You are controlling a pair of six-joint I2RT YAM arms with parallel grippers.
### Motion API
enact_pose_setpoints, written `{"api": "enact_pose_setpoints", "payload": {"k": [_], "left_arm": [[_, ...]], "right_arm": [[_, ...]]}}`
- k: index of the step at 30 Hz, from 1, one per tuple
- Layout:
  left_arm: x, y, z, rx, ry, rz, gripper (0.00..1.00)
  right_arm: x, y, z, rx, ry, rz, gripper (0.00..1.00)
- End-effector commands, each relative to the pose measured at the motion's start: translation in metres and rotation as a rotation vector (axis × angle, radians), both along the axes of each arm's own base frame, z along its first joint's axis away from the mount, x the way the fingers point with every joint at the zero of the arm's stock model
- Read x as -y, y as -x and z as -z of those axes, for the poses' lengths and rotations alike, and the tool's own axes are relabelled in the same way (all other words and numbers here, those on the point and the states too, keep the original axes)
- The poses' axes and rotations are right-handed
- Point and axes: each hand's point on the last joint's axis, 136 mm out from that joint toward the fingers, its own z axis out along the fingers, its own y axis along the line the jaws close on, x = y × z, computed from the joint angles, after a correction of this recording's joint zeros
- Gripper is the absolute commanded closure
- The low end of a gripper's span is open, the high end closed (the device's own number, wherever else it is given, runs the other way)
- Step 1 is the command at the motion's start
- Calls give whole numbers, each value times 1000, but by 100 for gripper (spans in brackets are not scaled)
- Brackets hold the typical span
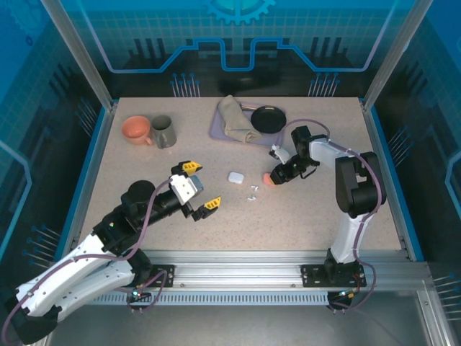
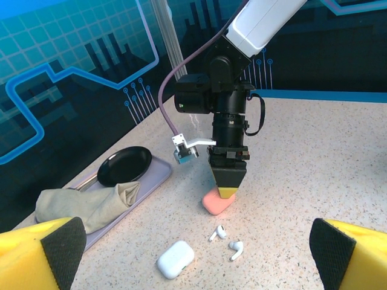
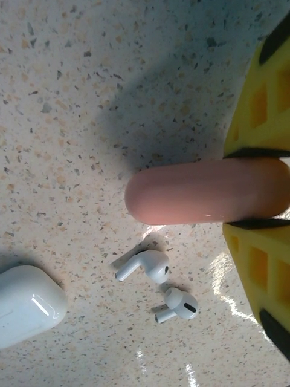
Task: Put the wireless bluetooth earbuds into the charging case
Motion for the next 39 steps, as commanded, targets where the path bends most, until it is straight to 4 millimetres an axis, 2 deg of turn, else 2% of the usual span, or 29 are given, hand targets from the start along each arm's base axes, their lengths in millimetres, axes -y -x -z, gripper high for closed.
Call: {"api": "enact_pose_setpoints", "payload": {"k": [1,4,9,12,15,20,23,28,34,39], "left_arm": [[2,1,-2,8,28,9,1],[3,-1,-1,-1,33,4,1],[5,-6,2,-29,39,-11,1],[6,-10,5,-59,47,-30,1],[2,-21,7,-102,76,-100,1],[-20,-51,17,-247,141,-324,1],[-39,-70,30,-398,215,-430,1],[-75,-94,52,-620,405,-557,1],[-101,-105,71,-876,599,-569,1],[-111,-102,78,-937,618,-584,1]], "right_arm": [[-1,-3,-5,-12,-36,13,60],[0,-4,-4,0,-29,22,55],[8,-6,0,13,14,33,51],[14,-11,-5,58,45,51,46],[19,-15,-20,138,69,65,40],[15,-15,-53,321,81,42,23],[4,-11,-63,423,117,-17,14],[-30,-5,-69,549,131,-156,0],[-73,2,-57,596,135,-361,0],[-96,2,-36,556,163,-496,0]]}}
